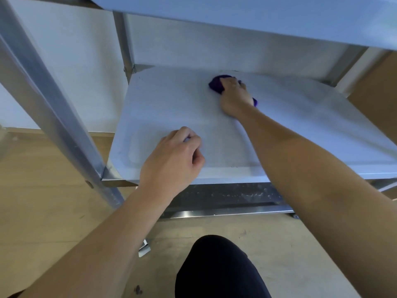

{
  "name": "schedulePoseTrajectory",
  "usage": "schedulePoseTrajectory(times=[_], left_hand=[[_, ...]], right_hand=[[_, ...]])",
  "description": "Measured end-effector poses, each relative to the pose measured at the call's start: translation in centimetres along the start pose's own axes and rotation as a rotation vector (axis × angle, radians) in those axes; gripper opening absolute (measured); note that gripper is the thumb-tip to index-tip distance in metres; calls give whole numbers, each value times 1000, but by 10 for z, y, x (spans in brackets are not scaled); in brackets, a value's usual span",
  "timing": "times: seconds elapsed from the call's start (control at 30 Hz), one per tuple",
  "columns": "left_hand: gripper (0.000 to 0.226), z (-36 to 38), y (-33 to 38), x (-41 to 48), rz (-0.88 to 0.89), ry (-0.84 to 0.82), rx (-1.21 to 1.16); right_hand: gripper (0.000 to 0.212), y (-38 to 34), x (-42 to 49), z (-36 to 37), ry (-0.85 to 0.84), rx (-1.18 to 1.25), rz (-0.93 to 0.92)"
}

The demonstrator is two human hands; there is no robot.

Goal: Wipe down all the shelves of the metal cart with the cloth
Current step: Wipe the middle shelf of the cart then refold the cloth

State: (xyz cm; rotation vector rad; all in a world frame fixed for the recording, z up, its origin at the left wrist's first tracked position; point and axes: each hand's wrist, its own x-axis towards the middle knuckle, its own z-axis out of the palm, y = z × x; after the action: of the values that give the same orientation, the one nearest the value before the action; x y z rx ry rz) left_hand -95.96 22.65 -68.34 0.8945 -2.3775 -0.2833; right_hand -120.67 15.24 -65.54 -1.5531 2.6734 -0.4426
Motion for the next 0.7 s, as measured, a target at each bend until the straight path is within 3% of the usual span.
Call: schedulePoseTrajectory(times=[0.13,0.2,0.27,0.37,0.47,0.57,0.7], left_hand=[[16,-3,-1,-2,-19,-6,-11],[17,-3,-3,-3,-13,-7,-10],[17,-3,-3,-4,-29,2,-17],[15,-3,0,-5,-36,17,-24],[16,-3,1,-1,-34,5,-21],[17,-3,0,1,-27,-15,-8],[18,-6,-1,4,-35,-38,-5]], right_hand=[[54,-61,-10,25,-92,118,-305],[51,-68,-31,28,-113,145,-506],[48,-53,-50,25,-69,165,-577],[48,-19,-56,16,4,190,-495],[49,3,-29,10,38,143,-294],[53,3,0,8,47,76,-112],[58,-19,42,13,5,23,-30]])
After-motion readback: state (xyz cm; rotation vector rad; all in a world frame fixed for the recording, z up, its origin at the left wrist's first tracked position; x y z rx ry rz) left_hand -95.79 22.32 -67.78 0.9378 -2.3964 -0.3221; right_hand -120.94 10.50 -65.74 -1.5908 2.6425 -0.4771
